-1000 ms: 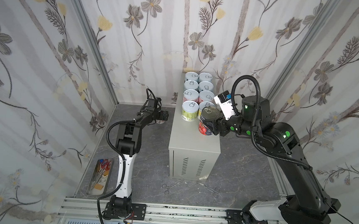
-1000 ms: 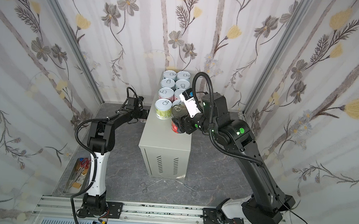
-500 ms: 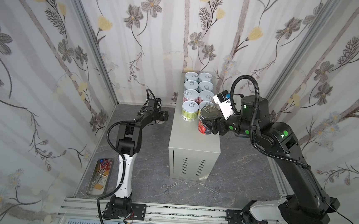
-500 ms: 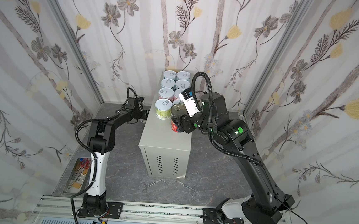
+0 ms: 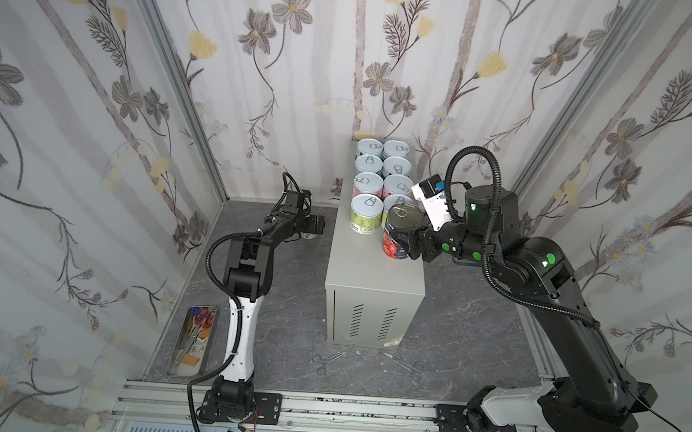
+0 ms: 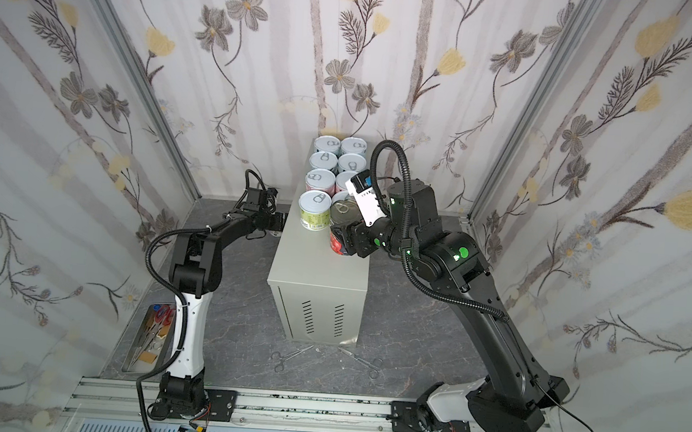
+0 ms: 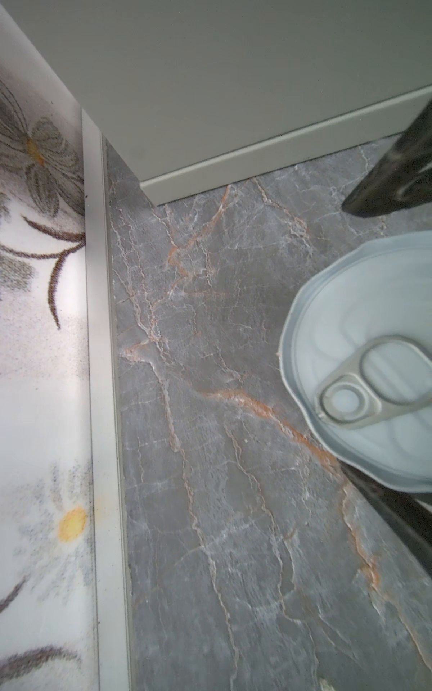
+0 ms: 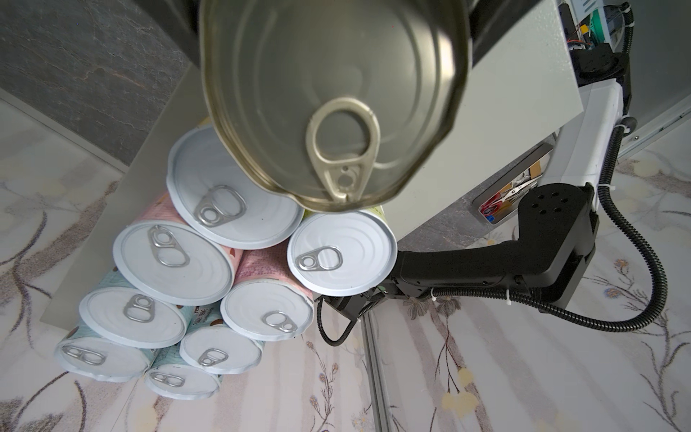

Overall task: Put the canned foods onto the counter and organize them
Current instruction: 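Carry the blue can onto the cabinet top beside the cluster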

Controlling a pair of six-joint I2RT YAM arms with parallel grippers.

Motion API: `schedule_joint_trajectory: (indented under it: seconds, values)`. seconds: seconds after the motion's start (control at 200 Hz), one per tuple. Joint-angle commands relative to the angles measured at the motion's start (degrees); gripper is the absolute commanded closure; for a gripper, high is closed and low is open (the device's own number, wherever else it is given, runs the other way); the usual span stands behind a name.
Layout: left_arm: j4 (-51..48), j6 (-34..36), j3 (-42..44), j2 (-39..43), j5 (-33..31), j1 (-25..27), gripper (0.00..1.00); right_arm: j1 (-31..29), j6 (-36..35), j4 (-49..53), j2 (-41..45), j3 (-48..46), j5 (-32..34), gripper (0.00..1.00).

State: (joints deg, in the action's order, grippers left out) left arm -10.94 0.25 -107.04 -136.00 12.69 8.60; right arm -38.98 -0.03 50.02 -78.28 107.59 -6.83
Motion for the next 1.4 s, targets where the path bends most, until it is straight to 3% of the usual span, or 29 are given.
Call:
schedule_joint_trajectory:
  seconds: [0.0, 0.405, 0.884, 1.394]
  values:
    - [-0.04, 0.75, -0.8, -0.22, 0.41, 0.1, 0.0, 0.04, -0.35, -0.57, 0.71, -0.43, 0.42, 0.12]
    - [-0.55, 0.66, -0.37, -0.05, 0.88, 0.12, 0.0, -0.03, -0.65, -0.98, 2.95, -3.22, -2.11, 0.12]
    - [-0.75, 1.13, -0.36, 0.27, 0.89, 0.45, 0.0, 0.05, 0.41, -10.05, 11.21, -20.05, -0.47, 0.19]
    - [-0.49, 1.0, 0.99, 0.74, 1.25, 0.54, 0.0, 0.22, -0.41, -12.05, 10.19, -20.73, 0.35, 0.29]
